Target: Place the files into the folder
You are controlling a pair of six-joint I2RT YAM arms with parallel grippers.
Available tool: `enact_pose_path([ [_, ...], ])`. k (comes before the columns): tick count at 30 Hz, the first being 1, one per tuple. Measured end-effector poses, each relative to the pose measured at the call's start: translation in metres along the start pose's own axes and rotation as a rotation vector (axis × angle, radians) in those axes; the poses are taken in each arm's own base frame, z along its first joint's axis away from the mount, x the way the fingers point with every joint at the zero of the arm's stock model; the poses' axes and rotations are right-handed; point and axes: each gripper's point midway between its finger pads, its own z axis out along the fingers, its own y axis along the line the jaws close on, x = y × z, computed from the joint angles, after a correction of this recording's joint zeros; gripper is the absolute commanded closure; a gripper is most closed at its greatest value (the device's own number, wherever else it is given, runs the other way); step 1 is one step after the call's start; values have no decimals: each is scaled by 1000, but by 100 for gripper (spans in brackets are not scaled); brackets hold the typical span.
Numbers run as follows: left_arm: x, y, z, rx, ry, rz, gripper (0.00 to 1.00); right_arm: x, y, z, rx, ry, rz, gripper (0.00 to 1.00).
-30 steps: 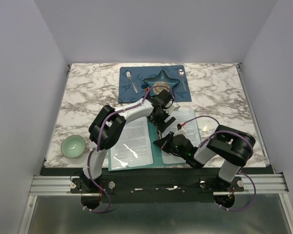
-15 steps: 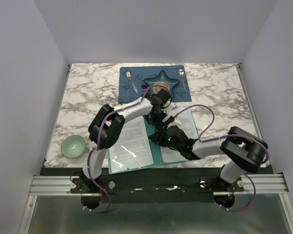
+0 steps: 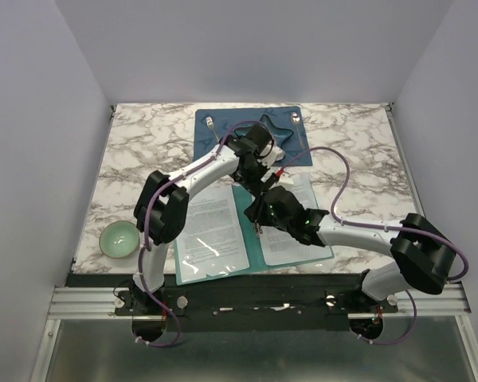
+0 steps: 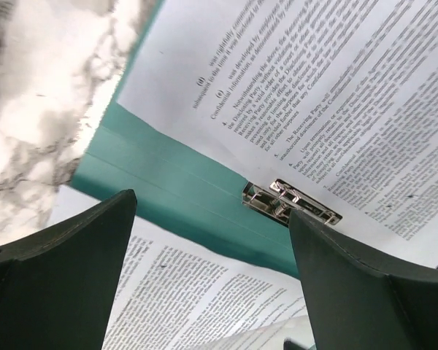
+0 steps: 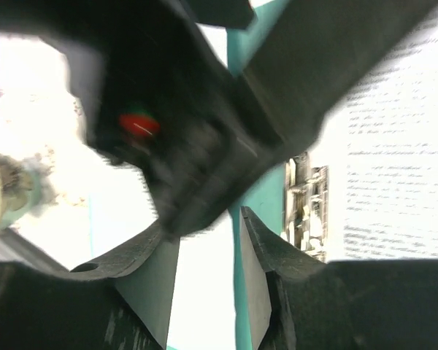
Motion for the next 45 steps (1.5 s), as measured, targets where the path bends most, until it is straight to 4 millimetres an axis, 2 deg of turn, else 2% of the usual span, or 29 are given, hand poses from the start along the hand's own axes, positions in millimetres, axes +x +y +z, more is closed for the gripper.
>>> enact_pose_path([
  [4, -26, 13, -34, 10, -101, -52, 1, -1, -9, -1, 72, 29, -77, 54],
  [9, -35, 44, -88, 35, -226, -158, 1, 7, -20, 10, 155, 99, -172, 57],
  [11, -28, 65, -111, 30, -273, -211, 1, 11, -24, 14, 180, 127, -204, 59],
  [14, 2, 92, -134, 6, -300, -294, 1, 16, -28, 18, 207, 157, -236, 62],
  [17, 32, 103, -136, -1, -282, -346, 1, 21, -34, 21, 232, 185, -260, 64],
  [21, 72, 103, -120, 25, -205, -389, 1, 29, -42, 26, 266, 223, -290, 65],
  [25, 92, 100, -110, 44, -161, -403, 1, 35, -47, 32, 289, 251, -307, 64],
  [36, 95, 89, -126, 55, -212, -365, 1, 37, -49, 36, 329, 304, -359, 66],
  [45, 104, 91, -122, 55, -199, -368, 1, 37, -47, 45, 381, 364, -402, 83],
])
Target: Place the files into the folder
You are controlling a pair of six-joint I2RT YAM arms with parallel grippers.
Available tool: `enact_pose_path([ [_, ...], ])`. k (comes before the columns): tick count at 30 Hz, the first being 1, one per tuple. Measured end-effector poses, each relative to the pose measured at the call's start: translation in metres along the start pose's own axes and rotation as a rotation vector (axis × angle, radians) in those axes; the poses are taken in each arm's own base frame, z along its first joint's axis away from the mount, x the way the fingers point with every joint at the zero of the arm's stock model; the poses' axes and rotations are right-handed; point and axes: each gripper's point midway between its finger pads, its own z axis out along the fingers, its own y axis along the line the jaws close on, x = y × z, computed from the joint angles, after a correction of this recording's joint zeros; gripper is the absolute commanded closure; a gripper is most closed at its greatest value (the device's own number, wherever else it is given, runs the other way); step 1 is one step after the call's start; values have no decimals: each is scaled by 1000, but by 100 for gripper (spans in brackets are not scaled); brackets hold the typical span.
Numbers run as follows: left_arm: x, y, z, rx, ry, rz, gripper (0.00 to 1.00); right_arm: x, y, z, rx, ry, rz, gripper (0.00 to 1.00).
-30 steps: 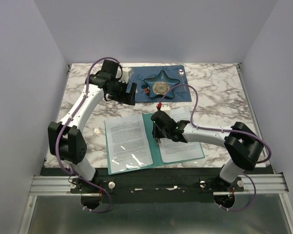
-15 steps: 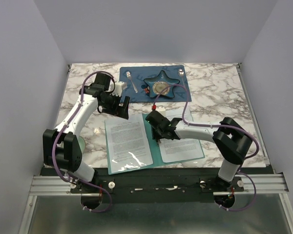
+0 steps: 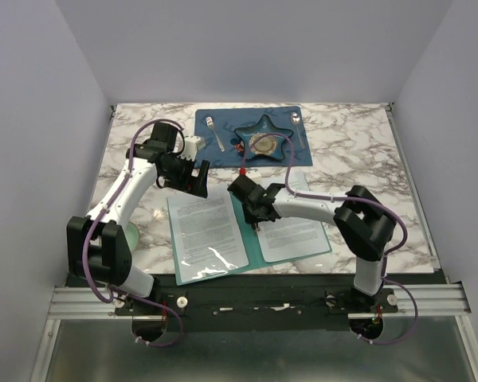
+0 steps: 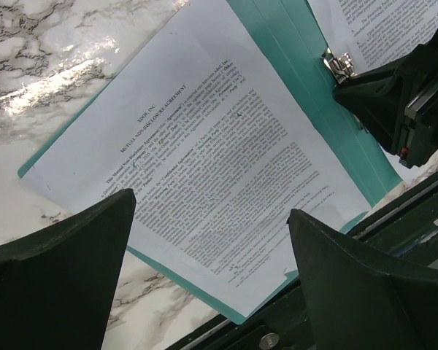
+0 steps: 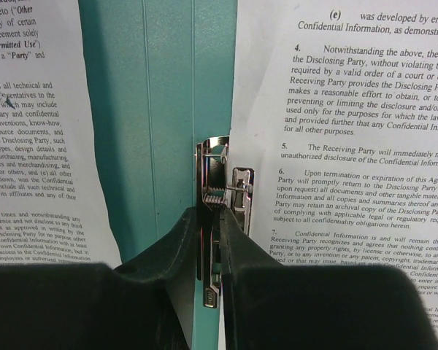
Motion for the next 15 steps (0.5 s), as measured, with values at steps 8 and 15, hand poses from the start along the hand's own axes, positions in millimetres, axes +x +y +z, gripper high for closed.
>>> enact_pose_path([
  [8, 2, 6, 0, -8, -2, -11, 1, -1, -5, 0, 33, -14, 29, 99],
  [15, 2, 13, -2, -3, -13, -8, 1, 10, -23, -15, 63, -22, 126, 99],
])
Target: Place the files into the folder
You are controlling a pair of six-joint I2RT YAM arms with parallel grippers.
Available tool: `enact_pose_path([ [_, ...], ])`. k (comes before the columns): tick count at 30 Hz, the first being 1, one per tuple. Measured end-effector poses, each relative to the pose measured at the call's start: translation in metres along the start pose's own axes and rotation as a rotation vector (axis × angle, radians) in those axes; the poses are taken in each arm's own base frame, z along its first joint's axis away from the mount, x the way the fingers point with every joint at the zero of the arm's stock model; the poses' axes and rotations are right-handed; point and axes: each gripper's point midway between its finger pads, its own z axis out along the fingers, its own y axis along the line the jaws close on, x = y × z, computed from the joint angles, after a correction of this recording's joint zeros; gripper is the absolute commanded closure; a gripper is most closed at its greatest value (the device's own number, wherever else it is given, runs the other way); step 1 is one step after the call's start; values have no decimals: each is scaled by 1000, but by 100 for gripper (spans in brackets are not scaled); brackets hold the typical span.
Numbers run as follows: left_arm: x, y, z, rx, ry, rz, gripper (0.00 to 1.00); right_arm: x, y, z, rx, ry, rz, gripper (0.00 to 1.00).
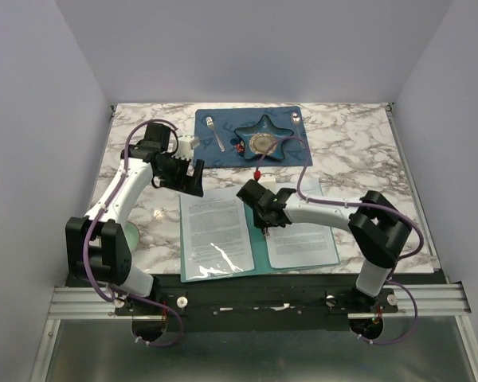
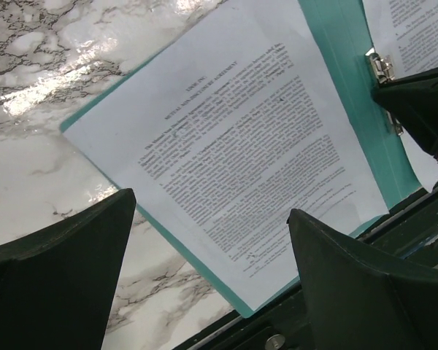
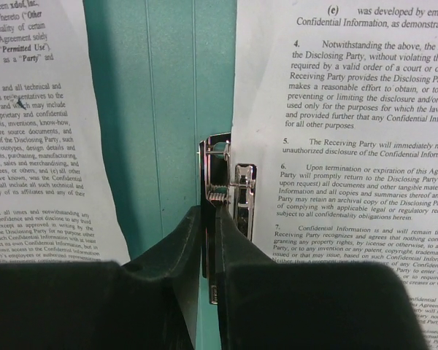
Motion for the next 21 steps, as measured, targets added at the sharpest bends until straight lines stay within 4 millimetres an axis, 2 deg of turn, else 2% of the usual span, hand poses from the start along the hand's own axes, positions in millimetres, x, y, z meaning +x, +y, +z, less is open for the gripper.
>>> enact_pose_path([
  [4, -1, 7, -2, 9, -11, -23, 1, 3, -22, -14, 25, 8, 59, 99],
  [11, -7, 20, 0, 39, -20, -85, 1, -40, -39, -56, -38, -108, 203, 99],
  [13, -5, 23, 5, 60, -10, -108, 1, -47, -42, -64, -53, -131, 227, 99],
  [17, -2, 25, 12, 127, 5, -162, 1, -50, -46, -72, -64, -149, 255, 99],
  [21, -3, 32, 9, 188, -20, -213, 1, -50, -51, -76, -79, -156, 279, 99],
])
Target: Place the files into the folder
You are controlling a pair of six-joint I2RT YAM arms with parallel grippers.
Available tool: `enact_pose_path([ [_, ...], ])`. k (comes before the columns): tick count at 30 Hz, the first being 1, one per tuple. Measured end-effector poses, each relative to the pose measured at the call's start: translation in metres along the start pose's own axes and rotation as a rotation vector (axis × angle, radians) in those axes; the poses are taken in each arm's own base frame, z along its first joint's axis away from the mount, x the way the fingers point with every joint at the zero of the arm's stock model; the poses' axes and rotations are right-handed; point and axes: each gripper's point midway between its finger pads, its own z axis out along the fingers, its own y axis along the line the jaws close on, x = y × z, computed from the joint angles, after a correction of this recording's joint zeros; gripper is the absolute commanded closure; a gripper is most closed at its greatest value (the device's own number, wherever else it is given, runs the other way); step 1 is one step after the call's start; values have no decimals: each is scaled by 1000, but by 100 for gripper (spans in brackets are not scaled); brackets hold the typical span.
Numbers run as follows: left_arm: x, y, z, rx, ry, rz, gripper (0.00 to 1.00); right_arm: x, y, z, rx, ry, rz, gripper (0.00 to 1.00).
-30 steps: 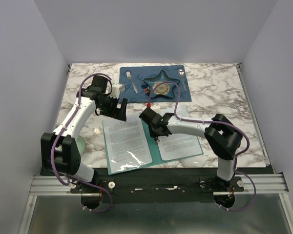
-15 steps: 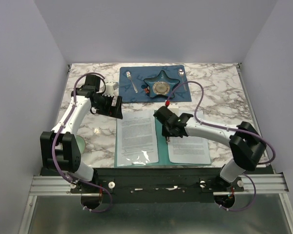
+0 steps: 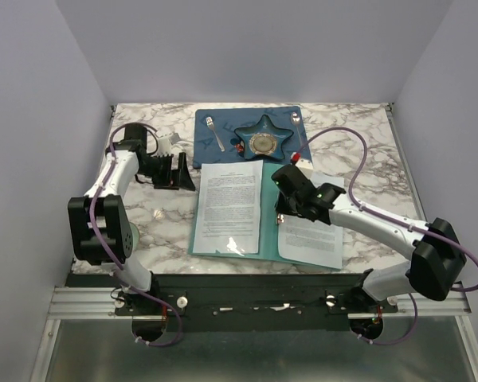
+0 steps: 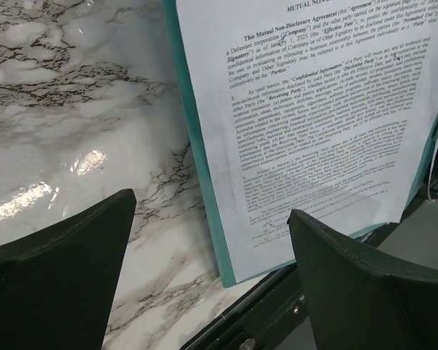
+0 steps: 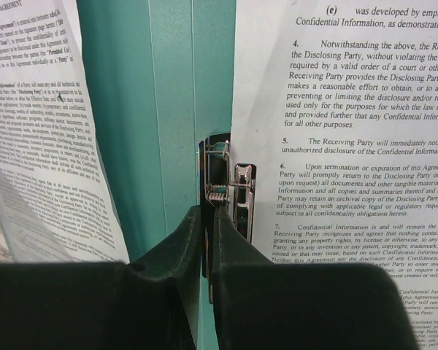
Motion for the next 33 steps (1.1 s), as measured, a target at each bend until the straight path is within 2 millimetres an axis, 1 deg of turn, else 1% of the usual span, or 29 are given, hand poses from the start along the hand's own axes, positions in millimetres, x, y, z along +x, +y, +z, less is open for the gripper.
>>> enact_pose_path([
  [5, -2, 4, -5, 59, -24, -15, 1, -6, 3, -5, -37, -11, 34, 99],
  [12, 4, -2, 3, 141, 2, -12, 1, -13, 14, -8, -97, -19, 69, 99],
  [22, 11, 4, 9, 162, 22, -3, 1, -14, 29, -11, -170, -8, 90, 99],
  [30, 26, -12, 12, 279, 41, -33, 1, -16, 42, -8, -231, -3, 131, 99],
  [33, 32, -17, 13, 314, 49, -49, 4, -14, 43, -4, -236, 5, 141, 99],
])
